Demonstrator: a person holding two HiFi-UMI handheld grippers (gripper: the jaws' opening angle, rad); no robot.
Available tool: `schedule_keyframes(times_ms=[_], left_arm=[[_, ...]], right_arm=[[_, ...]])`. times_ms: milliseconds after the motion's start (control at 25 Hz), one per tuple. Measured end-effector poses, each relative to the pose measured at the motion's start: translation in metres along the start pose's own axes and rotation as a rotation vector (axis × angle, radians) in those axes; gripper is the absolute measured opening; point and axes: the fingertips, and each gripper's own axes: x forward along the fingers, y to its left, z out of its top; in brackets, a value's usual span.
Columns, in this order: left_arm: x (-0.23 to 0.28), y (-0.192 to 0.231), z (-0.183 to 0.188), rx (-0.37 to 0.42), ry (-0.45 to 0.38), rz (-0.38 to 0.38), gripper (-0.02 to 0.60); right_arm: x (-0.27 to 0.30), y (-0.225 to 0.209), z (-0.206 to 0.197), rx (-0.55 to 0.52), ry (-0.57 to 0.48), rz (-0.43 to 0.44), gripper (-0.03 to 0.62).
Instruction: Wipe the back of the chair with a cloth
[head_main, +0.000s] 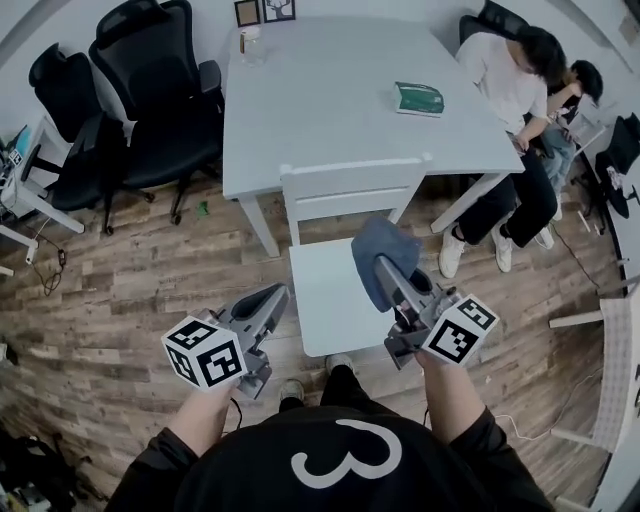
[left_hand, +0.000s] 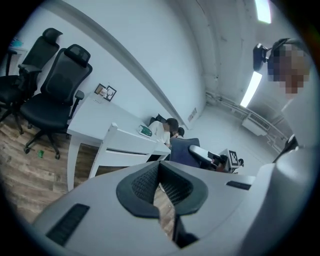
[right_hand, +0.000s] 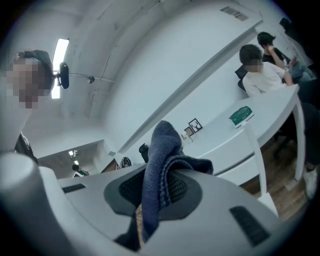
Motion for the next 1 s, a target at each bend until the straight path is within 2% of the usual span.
schedule_keyframes(times_ms=[160, 320, 480, 800, 1000], left_arm=[[0.017, 0.002, 0.008, -0.006, -0.041, 0.067, 0.014], [0.026, -0.001, 0.010, -0.006, -0.074, 0.108, 0.014], [0.031, 0.006, 0.003, -0.027, -0.069, 0.127, 0.014], [0.016, 0.044, 0.009, -0.075, -0.037, 0.132, 0.014], [0.009, 0.073, 0.015, -0.127, -0.016, 0.117, 0.014]], right_arm=[[0.013, -0.019, 0.022, -0.105, -0.029, 0.092, 0.048], [0.023, -0.033, 0.029, -0.205, -0.002, 0.128, 0.048], [0.039, -0.044, 0.020, -0.281, 0.040, 0.120, 0.048], [0.095, -0.037, -0.008, -0.328, 0.073, 0.090, 0.048], [0.138, -0.030, -0.032, -0.427, 0.110, 0.055, 0.048]])
